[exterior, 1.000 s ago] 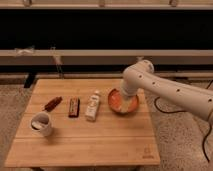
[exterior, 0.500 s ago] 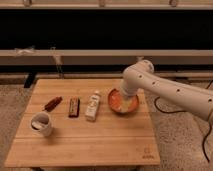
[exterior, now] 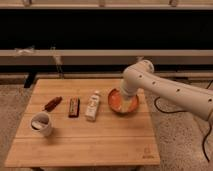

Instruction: Place the bottle in the ceramic bowl

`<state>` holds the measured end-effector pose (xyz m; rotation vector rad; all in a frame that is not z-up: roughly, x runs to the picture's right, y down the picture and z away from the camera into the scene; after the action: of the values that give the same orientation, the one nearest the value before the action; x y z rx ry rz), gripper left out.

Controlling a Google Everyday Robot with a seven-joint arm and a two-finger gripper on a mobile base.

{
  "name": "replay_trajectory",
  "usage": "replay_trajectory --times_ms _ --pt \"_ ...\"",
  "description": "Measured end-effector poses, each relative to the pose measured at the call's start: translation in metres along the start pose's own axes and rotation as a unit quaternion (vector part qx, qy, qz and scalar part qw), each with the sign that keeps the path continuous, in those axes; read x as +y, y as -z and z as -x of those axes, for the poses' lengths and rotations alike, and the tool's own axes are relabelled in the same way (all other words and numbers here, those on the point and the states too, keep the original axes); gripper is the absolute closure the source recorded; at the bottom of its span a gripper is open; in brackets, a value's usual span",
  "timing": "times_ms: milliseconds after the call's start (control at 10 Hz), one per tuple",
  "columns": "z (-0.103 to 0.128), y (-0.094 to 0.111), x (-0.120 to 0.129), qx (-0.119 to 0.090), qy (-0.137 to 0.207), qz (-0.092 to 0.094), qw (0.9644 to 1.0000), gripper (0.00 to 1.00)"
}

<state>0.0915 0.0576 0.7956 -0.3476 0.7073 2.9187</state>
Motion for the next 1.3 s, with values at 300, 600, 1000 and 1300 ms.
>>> replay_trajectory --times_ms 300,600,1000,1300 --pt "0.0000 -0.0001 -0.0001 0.000 0.000 0.000 1.0000 0.20" --pt "0.0000 0.0000 0.0000 0.000 0.000 0.000 1.0000 0.20" --pt "0.0000 -0.0001 -0.0001 0.000 0.000 0.000 1.0000 0.20" --pt "-0.0026 -0.0010 0.0005 0.002 0.012 0.000 0.9999 0.20"
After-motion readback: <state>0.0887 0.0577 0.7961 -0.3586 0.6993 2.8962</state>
